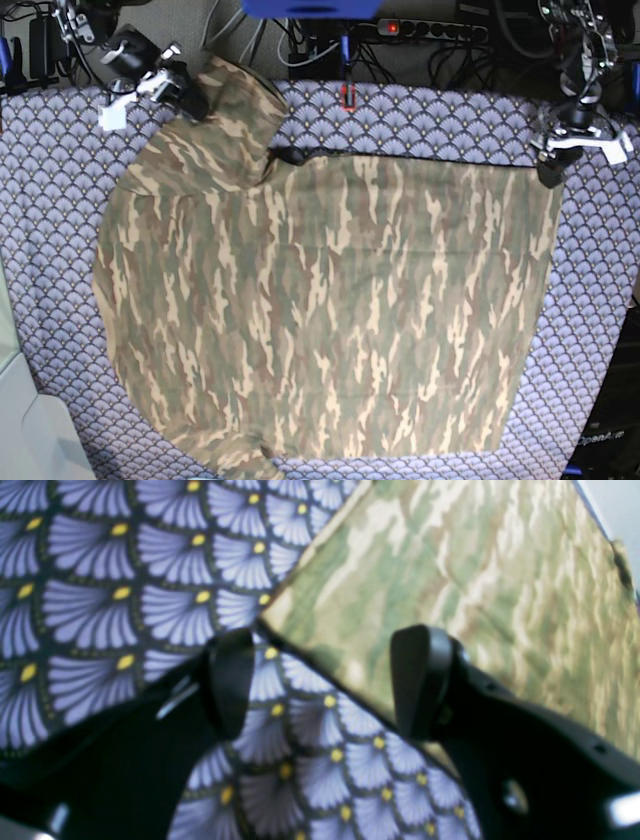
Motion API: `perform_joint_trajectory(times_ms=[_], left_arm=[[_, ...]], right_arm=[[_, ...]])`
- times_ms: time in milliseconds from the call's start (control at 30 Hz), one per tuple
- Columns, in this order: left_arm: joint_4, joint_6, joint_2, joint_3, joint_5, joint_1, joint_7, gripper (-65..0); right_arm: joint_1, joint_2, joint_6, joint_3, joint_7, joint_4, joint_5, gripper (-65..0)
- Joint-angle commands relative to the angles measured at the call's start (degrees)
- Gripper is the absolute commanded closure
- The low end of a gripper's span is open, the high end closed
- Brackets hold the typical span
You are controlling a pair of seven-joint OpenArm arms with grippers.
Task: Fold the T-shirt properly
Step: 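Lower the left gripper to the shirt's hem corner and grasp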
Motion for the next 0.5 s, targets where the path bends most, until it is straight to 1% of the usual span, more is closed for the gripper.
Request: perform_joint_trajectory(times_ms=[0,233,333,467], left_arm=[[-0.72,-0.43,-0.74,-0.37,-0.50,-0.31,-0.96,-42.3],[-4.23,-0.43,-0.65,0.42,-0.50,-2.95,-0.78,-42.3],[-4.41,-0.43,-0.65,3.24,-0.50,-3.91,-0.78,-42.3],[-4.41,-0.43,-0.65,5.35,-0.94,-4.09,-0.78,-42.2]], right_arm=[[-0.19,0.71,0.56,0.21,0.51,0.69,0.81,0.0],[0.42,0.71,0.38,0.21,0.51,0.52,0.81,0.0],[0.51,0.71,0.38,0.21,0.51,-0.19,0.81,0.0],[0.51,0.71,0.38,0.21,0.51,-0.19,0.81,0.0]])
